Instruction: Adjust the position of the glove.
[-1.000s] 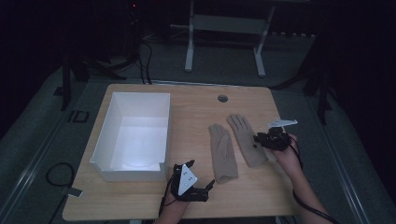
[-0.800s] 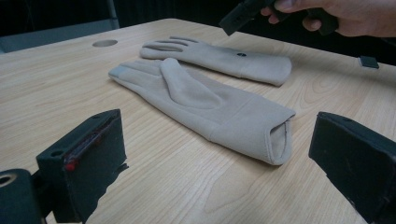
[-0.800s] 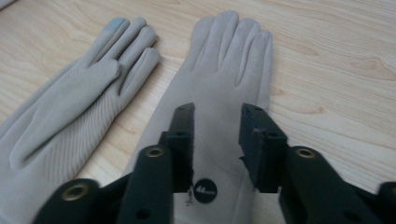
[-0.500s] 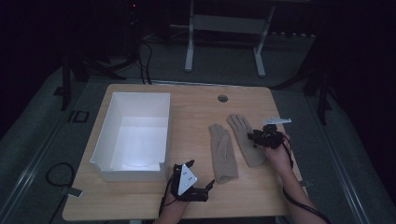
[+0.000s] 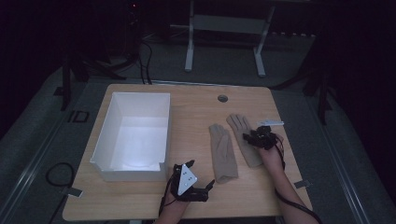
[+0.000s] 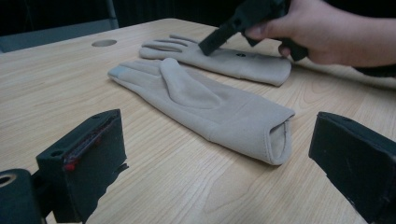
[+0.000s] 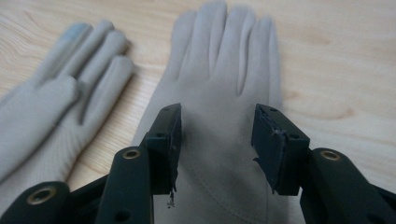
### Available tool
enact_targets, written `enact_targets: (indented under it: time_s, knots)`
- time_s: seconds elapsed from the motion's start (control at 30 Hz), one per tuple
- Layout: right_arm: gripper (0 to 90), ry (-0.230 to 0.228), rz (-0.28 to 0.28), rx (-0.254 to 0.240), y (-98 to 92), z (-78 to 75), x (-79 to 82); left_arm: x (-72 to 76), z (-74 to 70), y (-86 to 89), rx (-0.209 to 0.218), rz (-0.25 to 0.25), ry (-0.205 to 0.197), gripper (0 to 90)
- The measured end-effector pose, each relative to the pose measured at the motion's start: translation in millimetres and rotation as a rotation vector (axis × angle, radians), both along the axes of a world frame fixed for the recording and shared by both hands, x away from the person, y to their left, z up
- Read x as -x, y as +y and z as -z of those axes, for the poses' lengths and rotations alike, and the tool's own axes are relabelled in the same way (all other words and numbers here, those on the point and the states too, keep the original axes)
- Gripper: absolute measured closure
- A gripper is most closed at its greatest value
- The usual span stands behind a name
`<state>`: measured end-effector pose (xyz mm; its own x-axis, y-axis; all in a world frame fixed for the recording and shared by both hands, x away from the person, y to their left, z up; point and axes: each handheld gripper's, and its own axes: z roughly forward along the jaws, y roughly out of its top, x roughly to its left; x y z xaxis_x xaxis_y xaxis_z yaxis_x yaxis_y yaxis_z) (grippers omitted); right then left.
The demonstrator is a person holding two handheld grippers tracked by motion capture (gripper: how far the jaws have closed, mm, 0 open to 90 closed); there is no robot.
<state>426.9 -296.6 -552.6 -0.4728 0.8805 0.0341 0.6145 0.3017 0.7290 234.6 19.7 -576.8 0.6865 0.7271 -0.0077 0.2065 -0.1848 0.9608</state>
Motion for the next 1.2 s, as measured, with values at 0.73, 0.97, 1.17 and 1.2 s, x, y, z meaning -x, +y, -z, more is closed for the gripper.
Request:
enact_targets:
  time_s: [0.73, 0.97, 1.17, 1.2]
  knots:
    - [85.3, -0.106, 0.114, -0.155, 12.0, -41.2, 31.4, 0.5, 0.0, -0.4, -0.002, 0.0, 0.001, 3.9]
    - [85.2, -0.12, 0.153, -0.23, 28.5, -59.8, 50.7, 1.2, 0.0, -0.4, -0.007, -0.003, -0.008, 3.9]
    - [85.2, -0.098, 0.163, -0.227, 52.5, -62.1, 66.7, 1.8, 0.1, -0.6, -0.004, -0.006, -0.013, 3.9]
    - [85.2, -0.096, 0.165, -0.226, 55.5, -62.3, 68.8, 1.8, 0.0, -0.7, -0.006, -0.005, -0.013, 3.9]
